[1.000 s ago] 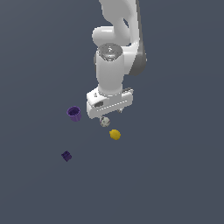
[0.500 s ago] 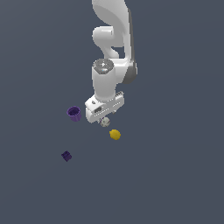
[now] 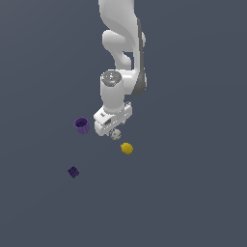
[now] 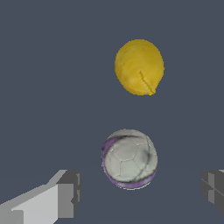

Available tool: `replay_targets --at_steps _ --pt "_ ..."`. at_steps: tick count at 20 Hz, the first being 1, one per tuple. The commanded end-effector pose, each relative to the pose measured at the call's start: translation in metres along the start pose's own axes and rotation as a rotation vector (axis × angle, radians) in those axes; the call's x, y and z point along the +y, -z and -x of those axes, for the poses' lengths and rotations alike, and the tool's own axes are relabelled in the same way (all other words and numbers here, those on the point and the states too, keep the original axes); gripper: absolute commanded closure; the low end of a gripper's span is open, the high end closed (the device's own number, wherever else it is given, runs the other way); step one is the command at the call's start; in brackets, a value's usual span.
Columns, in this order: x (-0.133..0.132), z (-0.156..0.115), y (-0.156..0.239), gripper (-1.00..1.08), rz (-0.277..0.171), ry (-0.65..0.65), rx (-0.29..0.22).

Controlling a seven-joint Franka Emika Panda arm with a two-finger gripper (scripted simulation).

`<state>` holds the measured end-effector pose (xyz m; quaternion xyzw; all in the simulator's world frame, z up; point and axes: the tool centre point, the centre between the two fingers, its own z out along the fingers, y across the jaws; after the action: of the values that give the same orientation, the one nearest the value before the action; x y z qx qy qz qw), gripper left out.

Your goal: Pick up a designated object from a clutter of objects.

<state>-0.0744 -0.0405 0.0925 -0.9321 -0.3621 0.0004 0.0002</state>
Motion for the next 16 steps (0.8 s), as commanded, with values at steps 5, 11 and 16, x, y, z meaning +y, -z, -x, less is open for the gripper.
replay_targets --at_steps 5,11,16 --pt "-0.002 0.005 -0.006 -0.92 0.001 0.025 0.001" --pt "-0.002 0.005 -0.012 -0.92 0.000 0.021 0.000" --pt "-0.002 0.005 -0.031 -0.92 0.001 0.023 0.000"
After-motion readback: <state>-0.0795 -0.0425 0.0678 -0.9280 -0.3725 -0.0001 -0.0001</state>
